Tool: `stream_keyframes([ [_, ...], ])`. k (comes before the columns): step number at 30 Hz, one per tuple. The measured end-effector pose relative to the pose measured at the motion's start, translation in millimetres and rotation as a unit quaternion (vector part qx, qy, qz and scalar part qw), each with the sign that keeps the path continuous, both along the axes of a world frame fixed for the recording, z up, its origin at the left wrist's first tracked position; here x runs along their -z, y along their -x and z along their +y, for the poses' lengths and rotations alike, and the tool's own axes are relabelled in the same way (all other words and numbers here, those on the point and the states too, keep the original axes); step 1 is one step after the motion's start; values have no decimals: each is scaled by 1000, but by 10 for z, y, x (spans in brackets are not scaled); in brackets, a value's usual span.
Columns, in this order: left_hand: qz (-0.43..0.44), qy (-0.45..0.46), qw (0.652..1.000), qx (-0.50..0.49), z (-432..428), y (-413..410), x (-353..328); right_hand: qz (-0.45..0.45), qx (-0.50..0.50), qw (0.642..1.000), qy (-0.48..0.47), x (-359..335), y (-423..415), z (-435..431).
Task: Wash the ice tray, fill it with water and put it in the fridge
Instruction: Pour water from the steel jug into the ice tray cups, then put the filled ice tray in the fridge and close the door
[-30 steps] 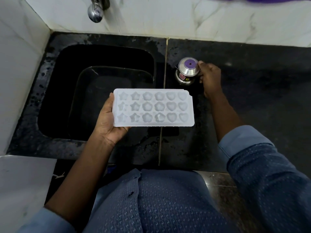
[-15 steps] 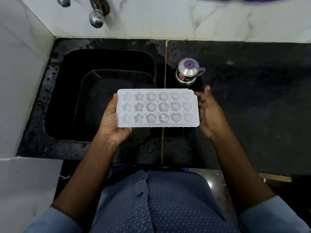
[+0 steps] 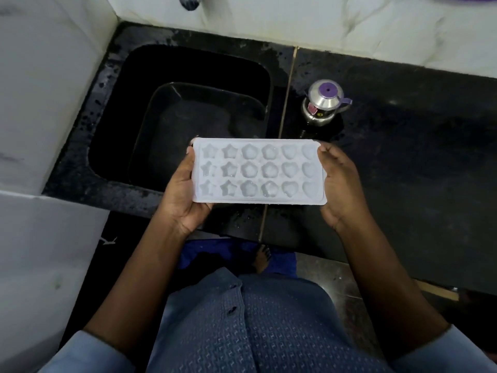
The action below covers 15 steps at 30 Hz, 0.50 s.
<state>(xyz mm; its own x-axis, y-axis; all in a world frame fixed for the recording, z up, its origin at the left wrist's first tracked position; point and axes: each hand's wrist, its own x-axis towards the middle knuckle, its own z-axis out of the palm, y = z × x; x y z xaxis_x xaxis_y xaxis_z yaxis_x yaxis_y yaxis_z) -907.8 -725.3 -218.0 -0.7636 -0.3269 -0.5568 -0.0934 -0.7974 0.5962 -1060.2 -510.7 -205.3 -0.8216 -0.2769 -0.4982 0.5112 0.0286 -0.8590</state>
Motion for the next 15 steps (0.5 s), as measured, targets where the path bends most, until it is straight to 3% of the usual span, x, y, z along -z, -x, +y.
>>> stream_keyframes([
  [15,-22,21,981,-192,35,-1226,-241,11,-195,980,37,-254,-504,-631],
])
